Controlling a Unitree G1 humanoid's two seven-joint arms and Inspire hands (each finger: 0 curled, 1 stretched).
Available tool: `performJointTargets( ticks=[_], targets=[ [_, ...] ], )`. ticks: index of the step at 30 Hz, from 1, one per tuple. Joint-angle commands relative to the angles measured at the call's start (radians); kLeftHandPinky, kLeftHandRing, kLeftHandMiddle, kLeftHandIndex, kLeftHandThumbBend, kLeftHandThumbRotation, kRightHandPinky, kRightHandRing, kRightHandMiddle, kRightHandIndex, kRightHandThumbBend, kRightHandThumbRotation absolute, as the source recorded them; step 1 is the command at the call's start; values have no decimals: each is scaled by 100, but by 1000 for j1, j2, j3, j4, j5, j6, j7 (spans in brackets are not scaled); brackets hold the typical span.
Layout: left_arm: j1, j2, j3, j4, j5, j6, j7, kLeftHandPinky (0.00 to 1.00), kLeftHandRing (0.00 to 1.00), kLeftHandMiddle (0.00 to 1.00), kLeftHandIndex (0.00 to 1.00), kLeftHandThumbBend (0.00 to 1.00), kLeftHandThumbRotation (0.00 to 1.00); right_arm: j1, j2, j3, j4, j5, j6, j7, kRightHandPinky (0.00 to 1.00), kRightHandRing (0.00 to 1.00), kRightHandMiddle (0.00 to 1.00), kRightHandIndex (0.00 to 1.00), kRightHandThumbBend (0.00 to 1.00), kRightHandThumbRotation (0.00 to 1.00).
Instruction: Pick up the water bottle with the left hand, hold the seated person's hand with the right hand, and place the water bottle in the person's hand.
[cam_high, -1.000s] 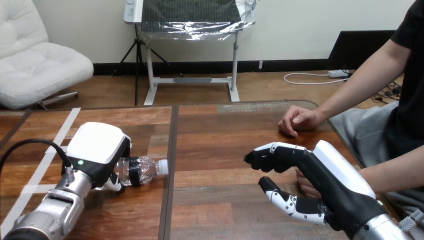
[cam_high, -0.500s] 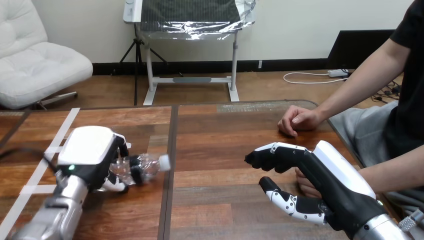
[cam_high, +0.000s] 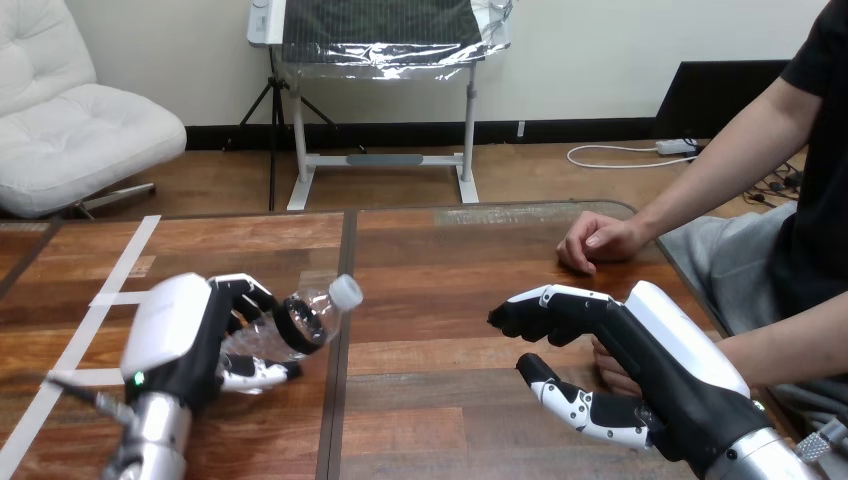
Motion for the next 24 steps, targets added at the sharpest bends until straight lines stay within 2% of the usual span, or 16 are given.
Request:
performJointTargets(
  ticks=[1,6,13,18,21,24],
  targets=[
    [-12,-35,73,-103,-62,-63,21,45,48,53,53,62,0,-64,-4,-2,-23,11,-12,-2,70,72,72,70,26,0],
    [10,-58,104,-131,-89,-92,22,46,48,52,53,61,0,-68,-3,0,-16,13,-22,-5,69,71,72,70,26,0],
    [43,-115,162,-169,-168,-136,4,47,47,50,52,61,0,-74,-3,1,-10,10,-25,-7,69,71,71,70,26,0],
    [57,-148,190,-184,-193,-163,9,47,46,49,51,62,0,-77,-3,1,-9,8,-21,-7,68,70,71,70,26,0],
    [67,-175,212,-192,-233,-188,-11,47,45,49,51,63,0,-79,-3,2,-8,7,-21,-7,67,70,70,70,26,0],
    [75,-195,225,-201,-242,-203,-9,47,45,48,51,63,0,-80,-3,1,-5,8,-22,-7,67,69,70,70,26,0]
  ],
)
